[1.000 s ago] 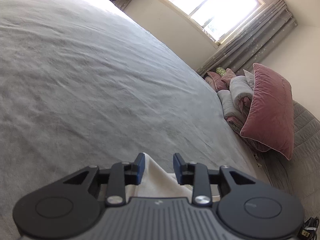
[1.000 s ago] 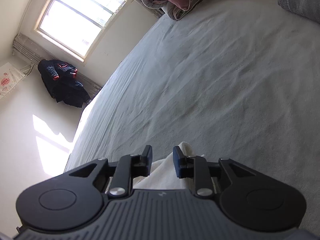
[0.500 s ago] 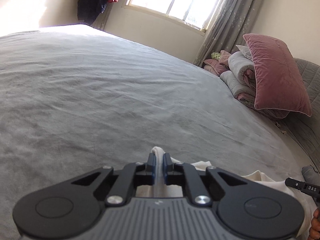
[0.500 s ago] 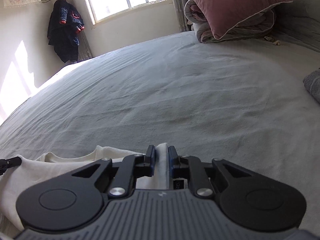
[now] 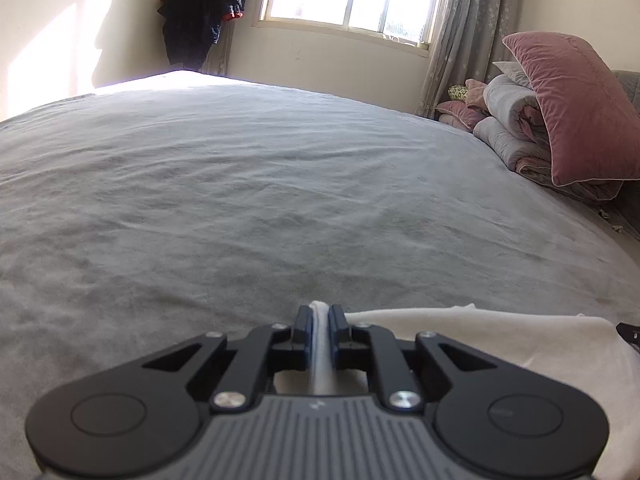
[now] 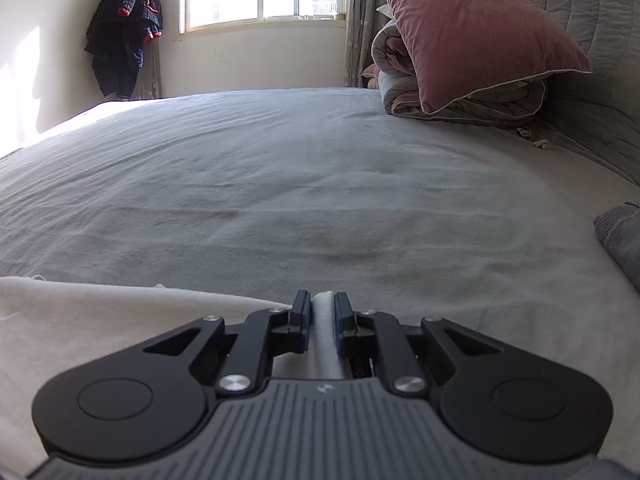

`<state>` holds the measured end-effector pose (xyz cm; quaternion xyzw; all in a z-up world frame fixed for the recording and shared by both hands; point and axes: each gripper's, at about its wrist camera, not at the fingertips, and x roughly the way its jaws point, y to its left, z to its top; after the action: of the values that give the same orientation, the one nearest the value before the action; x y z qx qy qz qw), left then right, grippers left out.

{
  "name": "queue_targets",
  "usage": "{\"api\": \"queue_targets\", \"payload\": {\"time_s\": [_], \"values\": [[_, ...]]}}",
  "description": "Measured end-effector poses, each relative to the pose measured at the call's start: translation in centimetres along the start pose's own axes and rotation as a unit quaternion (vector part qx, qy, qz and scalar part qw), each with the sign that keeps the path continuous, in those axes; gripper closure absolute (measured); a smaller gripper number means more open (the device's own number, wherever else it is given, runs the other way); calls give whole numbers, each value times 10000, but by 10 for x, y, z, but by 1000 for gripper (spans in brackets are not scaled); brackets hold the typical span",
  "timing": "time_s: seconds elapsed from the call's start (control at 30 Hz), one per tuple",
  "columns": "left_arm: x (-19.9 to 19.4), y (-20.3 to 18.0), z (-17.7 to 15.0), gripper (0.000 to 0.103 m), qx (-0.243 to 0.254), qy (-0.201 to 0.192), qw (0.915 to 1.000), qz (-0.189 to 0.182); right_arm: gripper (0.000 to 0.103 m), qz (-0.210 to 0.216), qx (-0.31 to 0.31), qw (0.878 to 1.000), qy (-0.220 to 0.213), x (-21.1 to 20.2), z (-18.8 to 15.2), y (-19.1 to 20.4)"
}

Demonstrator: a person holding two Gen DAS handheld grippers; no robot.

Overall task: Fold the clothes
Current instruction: 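Hold the folded shirt with both grippers and lift it, then lower the shirt bundle onto the bed and open both grippers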

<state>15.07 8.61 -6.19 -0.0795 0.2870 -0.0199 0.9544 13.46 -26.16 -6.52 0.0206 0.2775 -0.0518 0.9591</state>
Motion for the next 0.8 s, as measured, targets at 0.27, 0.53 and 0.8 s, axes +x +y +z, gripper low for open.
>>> {"api": "queue_targets", "payload": {"time_s": [0.27, 0.53, 0.8], "values": [[-38, -10, 15, 57, 30, -492, 9988, -29, 61, 53, 139, 9993, -338, -35, 13, 1], [-21, -54, -3, 45, 753, -206, 9966, -268, 54, 532, -348, 9977, -233, -38, 5, 48], [-15, -40, -13, 43, 734, -61, 9971, -212, 45, 407, -180, 9990, -33, -27, -12, 27]]}}
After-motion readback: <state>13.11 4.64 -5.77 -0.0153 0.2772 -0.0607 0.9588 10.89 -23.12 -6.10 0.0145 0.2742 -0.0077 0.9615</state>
